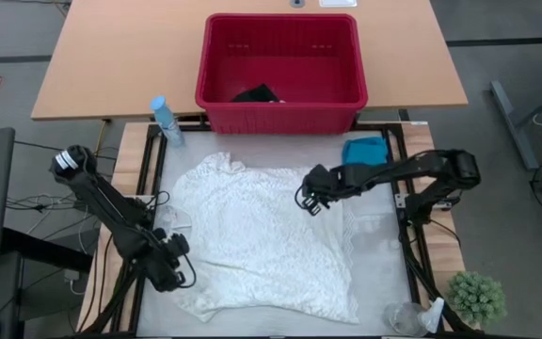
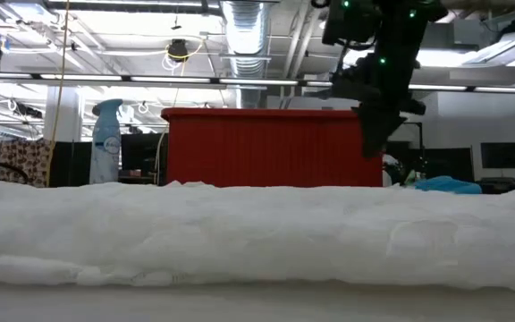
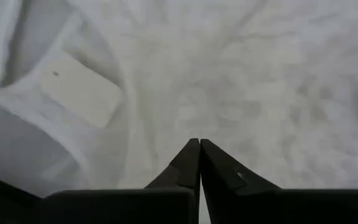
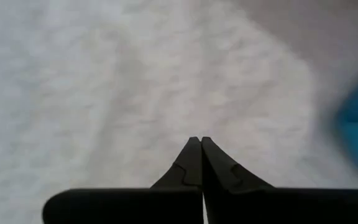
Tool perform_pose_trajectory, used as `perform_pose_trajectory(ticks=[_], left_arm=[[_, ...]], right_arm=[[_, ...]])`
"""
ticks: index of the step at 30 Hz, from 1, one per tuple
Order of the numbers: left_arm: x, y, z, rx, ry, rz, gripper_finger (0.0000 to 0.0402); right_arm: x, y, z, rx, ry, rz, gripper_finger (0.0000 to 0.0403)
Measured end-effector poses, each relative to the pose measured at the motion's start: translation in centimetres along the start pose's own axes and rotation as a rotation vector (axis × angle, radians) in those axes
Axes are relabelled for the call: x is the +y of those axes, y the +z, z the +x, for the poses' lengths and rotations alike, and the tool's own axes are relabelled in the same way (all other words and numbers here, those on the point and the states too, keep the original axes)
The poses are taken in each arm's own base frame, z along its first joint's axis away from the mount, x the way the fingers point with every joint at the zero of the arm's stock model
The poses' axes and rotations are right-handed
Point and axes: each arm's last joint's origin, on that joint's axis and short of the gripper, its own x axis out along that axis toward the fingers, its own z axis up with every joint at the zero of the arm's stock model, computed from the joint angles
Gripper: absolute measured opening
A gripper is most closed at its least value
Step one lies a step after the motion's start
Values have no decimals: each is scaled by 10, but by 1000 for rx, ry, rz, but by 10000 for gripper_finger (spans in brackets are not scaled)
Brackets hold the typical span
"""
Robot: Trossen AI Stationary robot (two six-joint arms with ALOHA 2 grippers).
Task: Fold laundry
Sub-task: Fold the white blouse
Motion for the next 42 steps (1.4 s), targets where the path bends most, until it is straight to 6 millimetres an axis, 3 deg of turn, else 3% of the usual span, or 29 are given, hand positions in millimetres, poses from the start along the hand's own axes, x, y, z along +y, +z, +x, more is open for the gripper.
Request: perform_pose_trajectory(ticks=[5,10,12,21,26,32,38,42], left_arm=[[-2,5,-18,-150,-139,-72,0],[-1,19,-28,-621,-153,-188,0],[0,26,-22,-691,-103,-205,0],[10,38,51,-518,82,-205,0],[11,38,77,-464,128,-228,0],[3,41,85,-481,75,-216,0],[0,43,80,-468,21,-223,0],[0,42,80,-436,22,-210,0]], right_arm=[[13,-18,25,48,-22,-21,18],[14,-29,45,111,-75,-30,18],[12,-35,49,145,-98,-31,18],[12,-46,45,192,-153,-58,18],[3,-58,38,275,-271,-73,18],[-12,-64,29,343,-422,-75,18],[4,-49,13,158,-135,9,28],[6,-49,11,149,-106,101,53]])
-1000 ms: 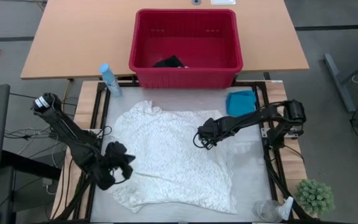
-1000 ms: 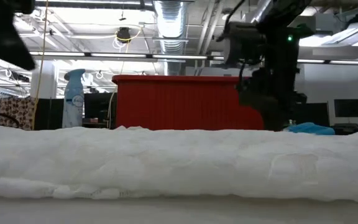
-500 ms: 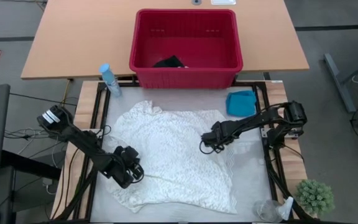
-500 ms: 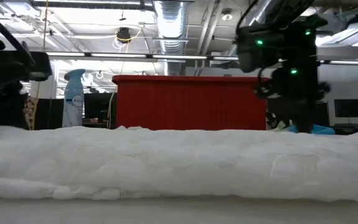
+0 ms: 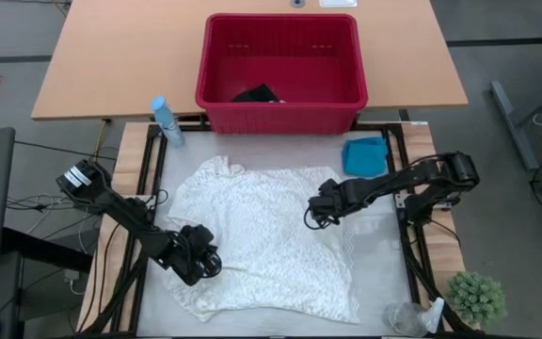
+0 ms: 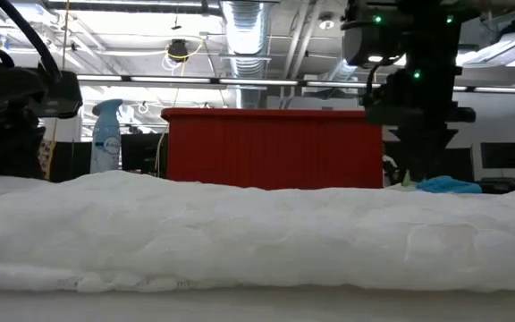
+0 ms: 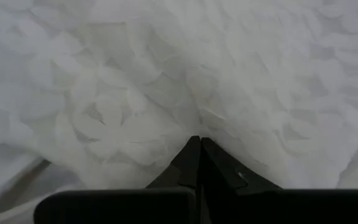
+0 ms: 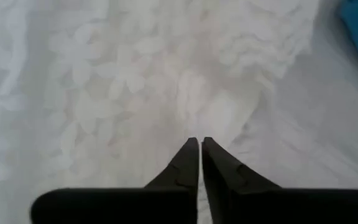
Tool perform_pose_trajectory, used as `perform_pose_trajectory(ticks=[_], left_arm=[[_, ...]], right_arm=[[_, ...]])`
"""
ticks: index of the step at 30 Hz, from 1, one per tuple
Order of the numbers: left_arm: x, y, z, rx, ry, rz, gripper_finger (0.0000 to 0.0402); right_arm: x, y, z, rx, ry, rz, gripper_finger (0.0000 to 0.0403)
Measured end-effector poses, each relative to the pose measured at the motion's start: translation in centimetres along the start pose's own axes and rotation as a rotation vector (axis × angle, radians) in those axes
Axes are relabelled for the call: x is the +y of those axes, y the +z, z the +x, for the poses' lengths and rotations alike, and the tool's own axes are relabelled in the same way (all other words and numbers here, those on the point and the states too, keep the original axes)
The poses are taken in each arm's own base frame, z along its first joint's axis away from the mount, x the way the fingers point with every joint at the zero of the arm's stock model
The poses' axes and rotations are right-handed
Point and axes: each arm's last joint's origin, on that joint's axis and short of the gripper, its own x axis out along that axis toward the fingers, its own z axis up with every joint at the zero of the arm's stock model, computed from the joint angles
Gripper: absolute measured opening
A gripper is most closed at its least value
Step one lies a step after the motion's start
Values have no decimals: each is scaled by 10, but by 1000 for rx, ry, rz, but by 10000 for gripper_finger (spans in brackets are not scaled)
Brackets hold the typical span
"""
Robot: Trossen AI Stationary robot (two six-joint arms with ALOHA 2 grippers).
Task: Fold laundry
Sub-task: Fold the white blouse
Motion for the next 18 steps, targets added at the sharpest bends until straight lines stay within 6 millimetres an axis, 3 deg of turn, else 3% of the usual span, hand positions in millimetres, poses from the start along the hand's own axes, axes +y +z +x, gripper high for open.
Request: perform_pose_trajectory(ticks=[6,11,18], left_arm=[[0,0,0,4,2,4,0],[0,0,0,4,3,5,0],[0,0,0,4,2,45,0]], right_arm=[[11,-4,1,12,76,57,150],[6,-4,2,-10,16,84,236],[10,-12,11,-2,73,121,251]])
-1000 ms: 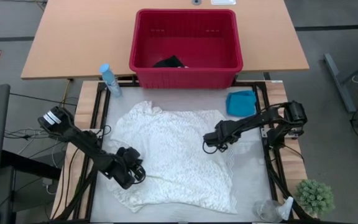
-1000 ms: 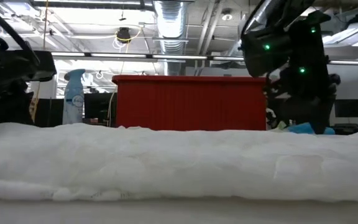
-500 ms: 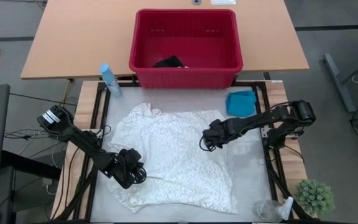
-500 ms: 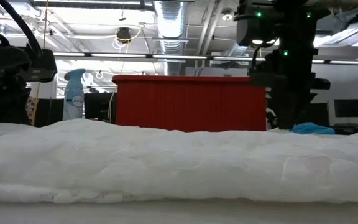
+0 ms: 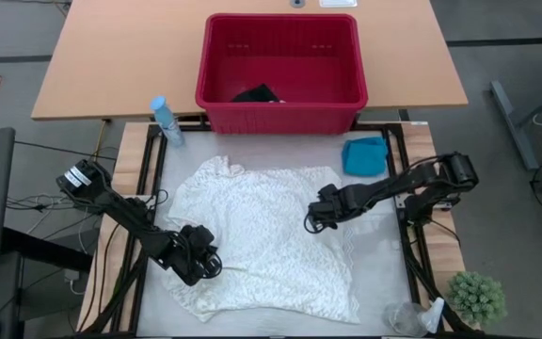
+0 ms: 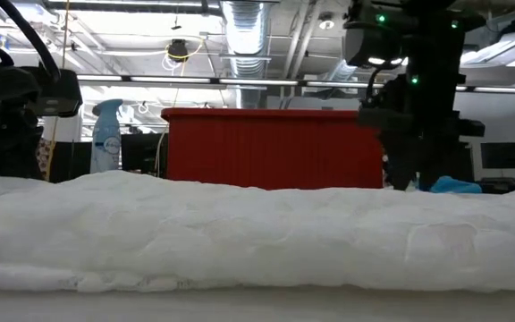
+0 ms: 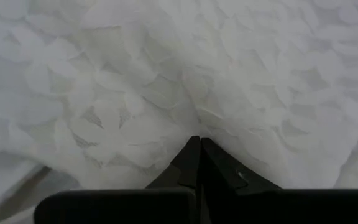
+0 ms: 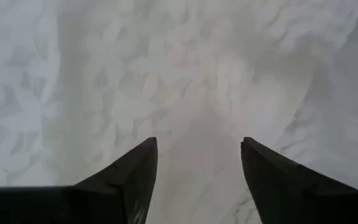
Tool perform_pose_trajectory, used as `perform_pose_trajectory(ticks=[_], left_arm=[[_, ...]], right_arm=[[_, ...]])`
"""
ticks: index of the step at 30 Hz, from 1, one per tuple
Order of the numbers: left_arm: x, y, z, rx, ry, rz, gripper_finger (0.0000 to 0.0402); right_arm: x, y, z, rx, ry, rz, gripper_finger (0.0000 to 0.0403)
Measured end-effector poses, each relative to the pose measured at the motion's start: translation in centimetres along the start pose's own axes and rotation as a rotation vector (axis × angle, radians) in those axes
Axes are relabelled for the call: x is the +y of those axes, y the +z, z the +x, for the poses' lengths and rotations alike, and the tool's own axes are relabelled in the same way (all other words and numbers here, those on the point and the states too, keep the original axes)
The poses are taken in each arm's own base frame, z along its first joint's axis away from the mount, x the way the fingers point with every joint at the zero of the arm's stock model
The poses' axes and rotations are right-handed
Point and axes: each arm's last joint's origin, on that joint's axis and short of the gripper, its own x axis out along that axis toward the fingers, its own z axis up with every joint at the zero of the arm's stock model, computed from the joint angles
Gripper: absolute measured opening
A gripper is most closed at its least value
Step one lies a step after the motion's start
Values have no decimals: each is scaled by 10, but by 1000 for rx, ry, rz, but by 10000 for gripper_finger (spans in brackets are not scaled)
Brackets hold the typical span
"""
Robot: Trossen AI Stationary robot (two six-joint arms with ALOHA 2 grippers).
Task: Fold laundry
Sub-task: Fold the white blouse
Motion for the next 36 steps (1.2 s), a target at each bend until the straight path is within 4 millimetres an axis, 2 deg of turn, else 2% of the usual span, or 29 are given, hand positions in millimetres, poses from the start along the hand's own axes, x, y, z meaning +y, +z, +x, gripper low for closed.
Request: perform_pose_trajectory(ticks=[5,9,15,18,20,26,31,36], left_arm=[[0,0,0,0,0,6,0],[0,0,0,0,1,7,0],[0,0,0,-1,1,20,0],[0,0,0,0,2,33,0],[0,0,0,0,2,40,0],[1,0,0,1,4,42,0],[1,0,0,2,5,56,0],[-1,0,0,0,-15,31,0]], right_arm=[[-3,-9,7,14,-7,11,232],[-3,-11,10,27,12,17,196],[-4,-18,19,49,52,20,100],[-9,-20,18,76,9,11,37],[-9,-22,14,84,-12,-6,15],[-11,-26,0,110,-93,-47,40],[-22,-30,-3,143,-212,-64,45],[-24,-26,-2,157,-226,-72,72]])
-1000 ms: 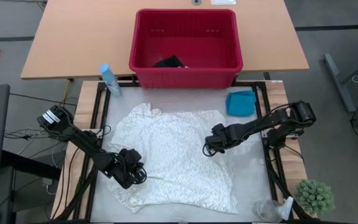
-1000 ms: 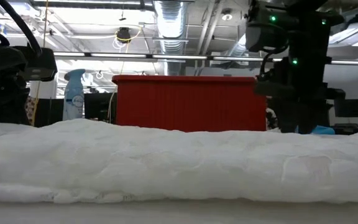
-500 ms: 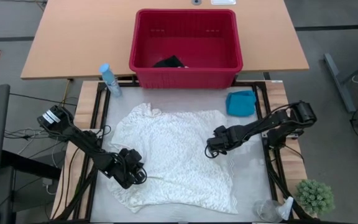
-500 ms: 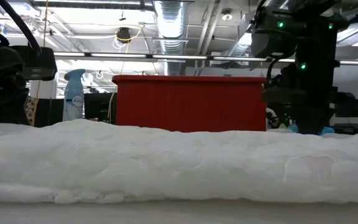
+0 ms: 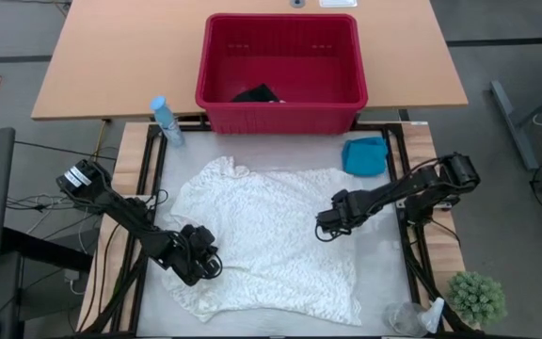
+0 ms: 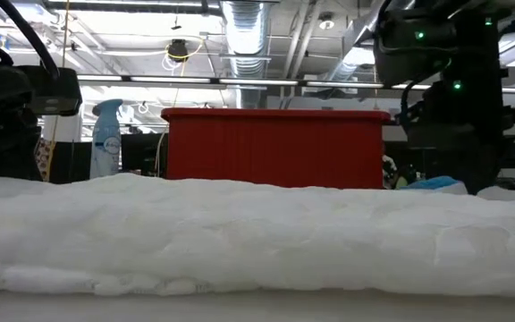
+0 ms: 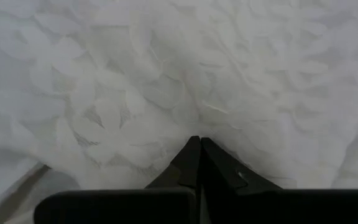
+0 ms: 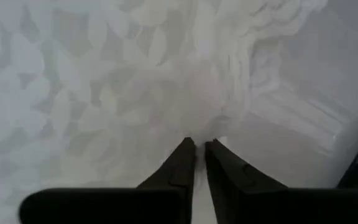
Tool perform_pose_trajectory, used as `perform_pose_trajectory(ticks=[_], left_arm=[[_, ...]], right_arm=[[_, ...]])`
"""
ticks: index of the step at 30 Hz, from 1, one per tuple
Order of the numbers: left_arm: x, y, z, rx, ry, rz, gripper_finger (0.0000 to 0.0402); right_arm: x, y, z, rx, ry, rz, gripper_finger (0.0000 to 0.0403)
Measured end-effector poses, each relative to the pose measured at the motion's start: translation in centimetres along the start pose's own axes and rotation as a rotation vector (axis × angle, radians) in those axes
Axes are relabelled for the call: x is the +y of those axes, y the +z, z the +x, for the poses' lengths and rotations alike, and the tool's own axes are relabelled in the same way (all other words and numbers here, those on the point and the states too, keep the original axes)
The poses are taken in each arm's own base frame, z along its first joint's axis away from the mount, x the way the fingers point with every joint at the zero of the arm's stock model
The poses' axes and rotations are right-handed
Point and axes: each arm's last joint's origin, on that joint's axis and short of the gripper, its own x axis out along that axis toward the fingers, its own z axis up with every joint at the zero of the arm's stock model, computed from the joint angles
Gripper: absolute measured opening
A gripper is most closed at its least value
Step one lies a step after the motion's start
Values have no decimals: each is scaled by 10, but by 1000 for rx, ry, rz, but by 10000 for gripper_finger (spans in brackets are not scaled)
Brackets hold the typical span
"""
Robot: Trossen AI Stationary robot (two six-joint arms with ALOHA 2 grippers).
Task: Fold laundry
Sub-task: Fold the white blouse
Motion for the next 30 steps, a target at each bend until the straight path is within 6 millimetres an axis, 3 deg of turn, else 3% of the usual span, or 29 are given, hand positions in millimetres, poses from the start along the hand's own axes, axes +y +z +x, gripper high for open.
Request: perform_pose_trajectory(ticks=[7,13,18,22,25,30], left_arm=[[-8,8,-14,24,-75,-38,0],[-4,20,-36,-21,-134,-70,22],[3,40,-64,-166,-216,-173,55],[15,63,-89,-391,-267,-315,73],[29,84,-103,-521,-268,-400,83],[51,111,-111,-560,-236,-387,94]], right_arm=[[-7,3,-1,17,-33,-10,168],[-22,6,-21,-59,56,17,237],[-42,15,-40,-191,136,69,248],[-60,36,-47,-269,170,70,248],[-73,58,-43,-275,149,63,248],[-83,94,-25,-226,161,84,248]])
